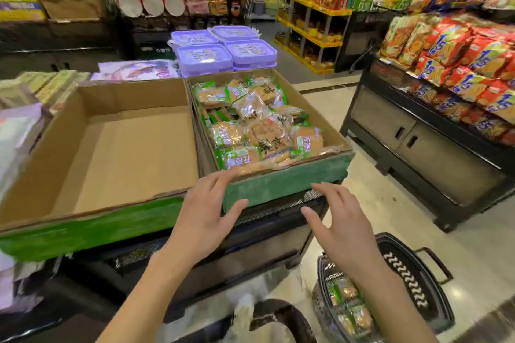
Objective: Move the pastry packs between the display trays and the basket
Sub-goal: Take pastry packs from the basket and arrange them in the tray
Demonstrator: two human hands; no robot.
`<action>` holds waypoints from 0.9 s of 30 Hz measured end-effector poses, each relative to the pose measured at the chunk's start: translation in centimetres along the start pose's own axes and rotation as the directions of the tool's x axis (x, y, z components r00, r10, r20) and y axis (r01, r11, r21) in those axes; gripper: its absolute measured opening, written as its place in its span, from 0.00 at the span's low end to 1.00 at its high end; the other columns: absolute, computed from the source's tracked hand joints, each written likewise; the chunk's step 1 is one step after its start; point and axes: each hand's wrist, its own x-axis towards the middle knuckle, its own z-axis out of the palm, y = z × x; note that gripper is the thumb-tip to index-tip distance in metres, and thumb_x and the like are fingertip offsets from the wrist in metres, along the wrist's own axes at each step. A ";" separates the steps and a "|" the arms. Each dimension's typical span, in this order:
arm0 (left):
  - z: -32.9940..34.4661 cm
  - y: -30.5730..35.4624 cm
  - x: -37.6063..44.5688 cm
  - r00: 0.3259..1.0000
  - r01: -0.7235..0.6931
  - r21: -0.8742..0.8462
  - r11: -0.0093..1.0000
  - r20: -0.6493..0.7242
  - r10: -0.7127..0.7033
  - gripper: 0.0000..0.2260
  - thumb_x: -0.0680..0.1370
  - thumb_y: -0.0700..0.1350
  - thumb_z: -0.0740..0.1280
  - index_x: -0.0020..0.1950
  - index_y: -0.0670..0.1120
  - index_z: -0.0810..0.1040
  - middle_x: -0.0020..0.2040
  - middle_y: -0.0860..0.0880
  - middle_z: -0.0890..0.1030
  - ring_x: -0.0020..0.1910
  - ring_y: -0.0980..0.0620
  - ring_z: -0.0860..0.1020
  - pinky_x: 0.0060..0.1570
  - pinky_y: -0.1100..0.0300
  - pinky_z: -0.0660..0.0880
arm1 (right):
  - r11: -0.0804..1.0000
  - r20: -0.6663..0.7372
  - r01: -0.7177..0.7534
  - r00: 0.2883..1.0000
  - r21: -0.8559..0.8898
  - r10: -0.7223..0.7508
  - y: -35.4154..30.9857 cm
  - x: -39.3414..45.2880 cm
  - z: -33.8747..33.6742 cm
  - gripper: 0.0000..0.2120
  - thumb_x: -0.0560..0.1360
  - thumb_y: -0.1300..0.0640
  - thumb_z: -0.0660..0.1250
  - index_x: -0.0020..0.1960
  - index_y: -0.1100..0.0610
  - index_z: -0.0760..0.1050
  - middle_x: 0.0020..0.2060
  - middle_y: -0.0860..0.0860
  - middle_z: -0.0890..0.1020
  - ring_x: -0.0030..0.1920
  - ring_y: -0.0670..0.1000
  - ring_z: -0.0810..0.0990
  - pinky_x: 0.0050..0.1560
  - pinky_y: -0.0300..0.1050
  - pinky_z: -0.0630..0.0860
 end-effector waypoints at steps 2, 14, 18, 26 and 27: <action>1.2 -1.5 2.7 0.999 0.032 -0.049 0.998 -0.008 -0.032 0.25 0.80 0.60 0.61 0.75 0.52 0.68 0.68 0.54 0.74 0.68 0.53 0.70 0.68 0.53 0.68 | 1.000 0.039 -0.001 0.999 -0.014 0.002 0.9 3.1 0.9 0.22 0.80 0.43 0.63 0.73 0.47 0.69 0.68 0.43 0.71 0.69 0.45 0.68 0.65 0.44 0.70; 4.6 -5.6 13.3 0.997 0.068 0.058 0.996 0.039 -0.070 0.22 0.78 0.52 0.72 0.70 0.47 0.76 0.65 0.48 0.78 0.65 0.45 0.76 0.66 0.47 0.72 | 0.984 0.336 0.169 0.925 0.048 -0.176 2.2 17.5 4.2 0.18 0.81 0.43 0.65 0.69 0.44 0.71 0.63 0.36 0.74 0.65 0.37 0.70 0.64 0.38 0.69; 5.3 -5.7 14.8 0.975 0.087 0.192 0.978 0.183 -0.123 0.24 0.78 0.58 0.66 0.73 0.53 0.73 0.68 0.52 0.77 0.68 0.49 0.74 0.68 0.48 0.68 | 0.963 0.412 0.240 0.871 0.121 -0.269 2.8 20.5 5.5 0.20 0.80 0.40 0.62 0.69 0.45 0.73 0.63 0.38 0.76 0.65 0.39 0.73 0.63 0.40 0.73; 4.9 -4.3 18.4 0.889 0.186 0.432 0.882 0.309 -0.339 0.26 0.76 0.64 0.67 0.71 0.56 0.69 0.63 0.55 0.72 0.65 0.52 0.70 0.66 0.53 0.64 | 0.940 0.480 0.272 0.809 0.204 -0.339 4.8 24.8 6.3 0.24 0.78 0.34 0.57 0.69 0.44 0.73 0.60 0.35 0.75 0.62 0.35 0.73 0.61 0.33 0.70; 4.8 -4.2 18.6 0.878 0.201 0.415 0.887 0.325 -0.351 0.25 0.75 0.64 0.69 0.69 0.55 0.71 0.61 0.55 0.72 0.63 0.52 0.70 0.63 0.55 0.65 | 0.937 0.476 0.278 0.808 0.212 -0.347 5.1 25.3 6.4 0.24 0.78 0.35 0.58 0.68 0.45 0.73 0.60 0.35 0.76 0.61 0.35 0.74 0.61 0.33 0.71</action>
